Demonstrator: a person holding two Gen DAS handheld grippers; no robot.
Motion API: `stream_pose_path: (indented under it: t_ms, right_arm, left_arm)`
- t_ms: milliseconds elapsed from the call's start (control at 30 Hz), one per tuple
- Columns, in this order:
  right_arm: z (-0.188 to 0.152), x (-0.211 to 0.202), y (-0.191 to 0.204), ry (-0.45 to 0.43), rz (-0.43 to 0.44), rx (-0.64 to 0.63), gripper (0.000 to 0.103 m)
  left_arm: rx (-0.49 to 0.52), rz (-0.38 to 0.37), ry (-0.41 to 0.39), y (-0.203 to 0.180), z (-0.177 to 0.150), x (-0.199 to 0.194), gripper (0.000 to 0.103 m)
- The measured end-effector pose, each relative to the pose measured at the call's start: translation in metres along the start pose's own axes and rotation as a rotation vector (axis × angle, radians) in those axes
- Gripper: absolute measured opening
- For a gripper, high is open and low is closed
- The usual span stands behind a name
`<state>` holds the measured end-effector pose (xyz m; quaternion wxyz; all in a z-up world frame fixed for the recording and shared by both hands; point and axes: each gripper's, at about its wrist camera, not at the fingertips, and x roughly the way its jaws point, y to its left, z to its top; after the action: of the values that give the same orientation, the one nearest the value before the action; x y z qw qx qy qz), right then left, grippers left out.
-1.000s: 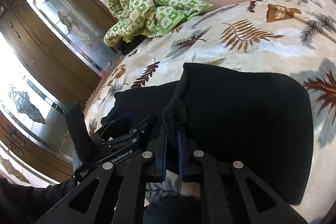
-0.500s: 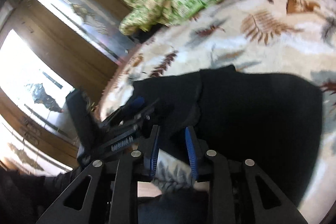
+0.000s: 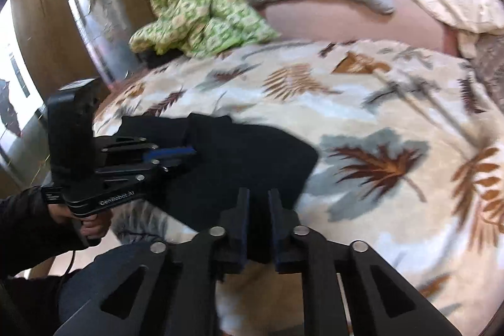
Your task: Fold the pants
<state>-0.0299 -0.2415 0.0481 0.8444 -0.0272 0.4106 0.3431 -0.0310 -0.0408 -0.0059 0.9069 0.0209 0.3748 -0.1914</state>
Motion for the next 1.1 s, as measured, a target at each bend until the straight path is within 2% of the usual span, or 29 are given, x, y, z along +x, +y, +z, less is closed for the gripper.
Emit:
stream_pose_path:
  t_ms: [100,200,300,367,433,500,567,600,633,667,700,767,867,967,1033,1067,1100]
  right_arm:
    - [-0.014,0.034,-0.003,0.144,-0.045,0.015,0.005]
    - [-0.012,0.037,-0.003,0.143,-0.045,0.053,0.005]
    - [-0.008,0.028,-0.007,0.115,-0.01,0.089,0.005]
    - [-0.002,0.012,-0.011,0.034,-0.001,0.103,0.005]
    - [0.008,0.0,-0.018,-0.071,-0.033,0.133,0.011]
    - [0.018,0.005,-0.031,-0.12,-0.073,0.183,0.012]
    - [0.026,0.023,-0.038,-0.101,-0.075,0.216,0.011]
    - [0.029,0.036,-0.039,-0.071,-0.077,0.211,0.01]
    - [0.03,0.055,-0.037,-0.015,-0.099,0.184,0.01]
    - [0.028,0.073,-0.034,0.044,-0.143,0.145,0.007]
    - [0.027,0.082,-0.029,0.046,-0.193,0.103,0.006]
    - [0.027,0.084,-0.025,0.032,-0.217,0.11,0.006]
    - [0.026,0.076,-0.028,0.015,-0.19,0.141,0.006]
    - [0.026,0.057,-0.024,-0.049,-0.155,0.161,0.01]
    - [0.029,0.048,-0.012,-0.099,-0.122,0.125,0.013]
    - [0.031,0.05,-0.005,-0.102,-0.119,0.098,0.013]
    - [0.031,0.06,0.001,-0.062,-0.134,0.073,0.013]
  left_arm:
    - [-0.041,-0.019,-0.007,0.011,-0.02,0.001,0.002]
    - [-0.044,-0.004,-0.011,0.008,-0.019,0.004,0.002]
    - [-0.044,0.008,-0.004,0.006,-0.012,-0.002,0.001]
    - [-0.048,0.02,-0.028,0.008,-0.001,-0.011,0.001]
    - [-0.071,0.005,-0.082,0.011,0.015,-0.018,0.001]
    - [-0.101,0.001,-0.088,0.013,0.03,-0.011,0.001]
    - [-0.111,0.051,-0.039,0.015,0.037,0.009,0.001]
    - [-0.127,0.1,0.025,0.02,0.034,0.027,0.001]
    - [-0.144,0.117,0.072,0.026,0.029,0.04,0.002]
    - [-0.163,0.107,0.049,0.031,0.022,0.044,0.002]
    - [-0.173,0.104,0.041,0.033,0.019,0.044,0.002]
    - [-0.183,0.116,0.04,0.031,0.019,0.042,0.002]
    - [-0.2,0.105,0.021,0.033,0.016,0.041,0.002]
    - [-0.242,0.06,-0.01,0.04,0.01,0.036,0.002]
    - [-0.249,0.052,-0.034,0.04,0.008,0.035,0.001]
    - [-0.248,0.054,-0.046,0.039,0.006,0.034,0.001]
    - [-0.249,0.057,-0.056,0.038,0.005,0.033,0.001]
